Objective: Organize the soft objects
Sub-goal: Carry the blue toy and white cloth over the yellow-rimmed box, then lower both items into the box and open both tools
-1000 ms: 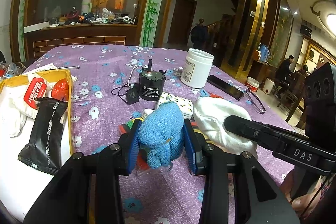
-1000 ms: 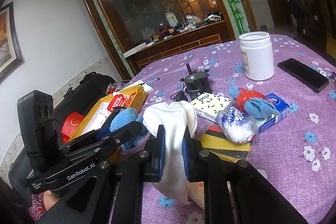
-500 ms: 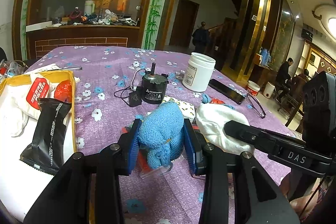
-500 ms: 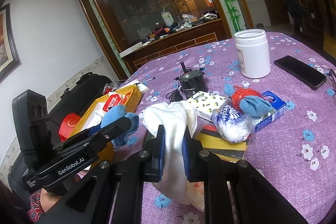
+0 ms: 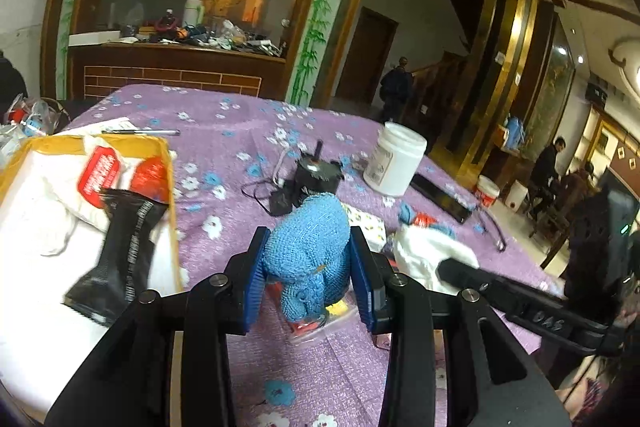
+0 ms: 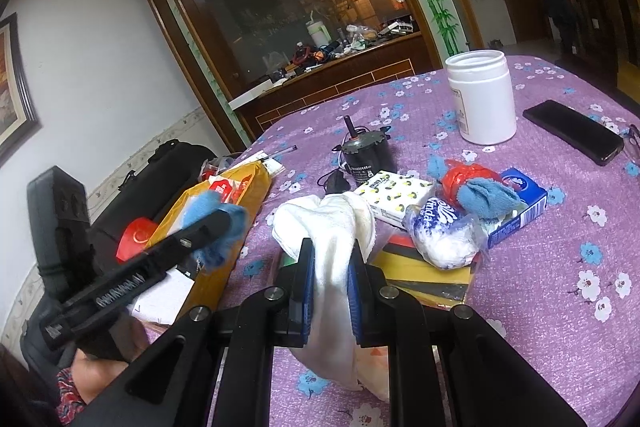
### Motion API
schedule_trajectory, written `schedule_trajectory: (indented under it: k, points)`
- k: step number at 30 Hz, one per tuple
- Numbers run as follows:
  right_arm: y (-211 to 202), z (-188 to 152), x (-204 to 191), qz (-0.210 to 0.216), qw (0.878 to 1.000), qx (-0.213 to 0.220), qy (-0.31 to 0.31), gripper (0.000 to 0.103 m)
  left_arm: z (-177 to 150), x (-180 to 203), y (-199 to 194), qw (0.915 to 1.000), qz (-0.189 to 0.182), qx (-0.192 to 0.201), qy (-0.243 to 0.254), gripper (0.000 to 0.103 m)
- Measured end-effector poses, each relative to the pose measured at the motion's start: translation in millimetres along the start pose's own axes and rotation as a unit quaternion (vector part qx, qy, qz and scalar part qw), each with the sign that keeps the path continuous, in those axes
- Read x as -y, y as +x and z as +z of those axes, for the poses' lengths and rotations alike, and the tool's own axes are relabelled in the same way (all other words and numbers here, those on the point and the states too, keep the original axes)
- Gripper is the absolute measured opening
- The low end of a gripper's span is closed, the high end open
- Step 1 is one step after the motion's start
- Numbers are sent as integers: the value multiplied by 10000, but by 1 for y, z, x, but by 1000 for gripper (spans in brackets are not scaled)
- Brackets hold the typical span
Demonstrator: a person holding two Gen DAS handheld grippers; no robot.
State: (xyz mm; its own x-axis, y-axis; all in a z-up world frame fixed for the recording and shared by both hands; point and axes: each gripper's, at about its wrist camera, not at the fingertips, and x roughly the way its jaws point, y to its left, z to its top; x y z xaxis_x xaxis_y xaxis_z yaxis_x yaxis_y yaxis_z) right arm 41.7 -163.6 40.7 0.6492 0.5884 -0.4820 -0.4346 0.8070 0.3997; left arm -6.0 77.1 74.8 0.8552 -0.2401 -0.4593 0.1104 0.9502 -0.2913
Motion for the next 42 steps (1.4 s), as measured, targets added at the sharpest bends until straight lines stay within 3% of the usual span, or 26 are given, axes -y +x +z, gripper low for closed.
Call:
schedule_trajectory:
  k: [7,11,16,21,30,33,37,42]
  points:
    - [-2,1,-22,266,9995,-145,23,16,16,-47,-33,9990,193,-39,-408,36]
    - [0,3,-55,580,9978,-281,-184,18,23,-90,-53,9957,571,2,-731,36]
    - [19,1,-105,1076,9909,-666,-457,18,20,-145,-63,9849,1270,-184,-1164,36]
    - [53,-9,-159,1397,9811,-1070,-809,17,3,-179,-54,9747,1406,-564,-1642,36]
    - [117,-41,-196,1220,9701,-1700,-1228,17,-11,-181,-40,9728,1483,-897,-1538,36]
    - [123,-43,-197,1104,9699,-1712,-1334,18,-12,-181,-40,9726,1507,-931,-1506,36]
    - [121,-43,-194,1108,9697,-1699,-1361,28,-12,-181,-41,9736,1446,-930,-1504,38]
    - [108,-38,-192,1180,9714,-1545,-1360,28,-10,-174,-46,9752,1411,-873,-1462,40]
